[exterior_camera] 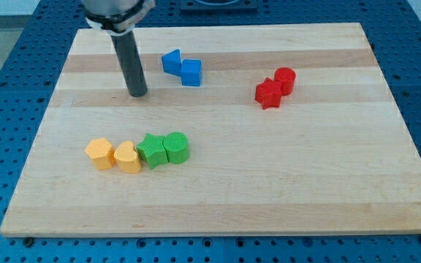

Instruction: Place blue blocks parallel to the red blocks

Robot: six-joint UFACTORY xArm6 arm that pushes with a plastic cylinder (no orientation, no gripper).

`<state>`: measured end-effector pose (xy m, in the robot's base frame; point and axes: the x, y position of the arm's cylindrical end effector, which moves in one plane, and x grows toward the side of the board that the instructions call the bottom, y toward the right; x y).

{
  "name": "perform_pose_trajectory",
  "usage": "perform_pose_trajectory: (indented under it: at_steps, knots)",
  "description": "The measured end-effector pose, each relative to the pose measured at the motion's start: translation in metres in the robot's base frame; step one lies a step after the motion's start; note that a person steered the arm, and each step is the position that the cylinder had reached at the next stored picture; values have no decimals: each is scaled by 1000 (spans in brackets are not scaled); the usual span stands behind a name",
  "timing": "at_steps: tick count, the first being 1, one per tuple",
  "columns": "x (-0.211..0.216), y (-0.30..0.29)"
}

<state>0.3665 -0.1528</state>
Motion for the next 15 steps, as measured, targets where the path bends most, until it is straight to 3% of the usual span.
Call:
perform_pose_trajectory:
  at_steps: [4, 5, 7, 8, 9, 13, 15]
  knots:
    - [-52, 56]
    - [-55, 51]
    - [-77, -24]
    - [-106, -12]
    - [-106, 32]
    - [-66, 88]
    - [-128, 108]
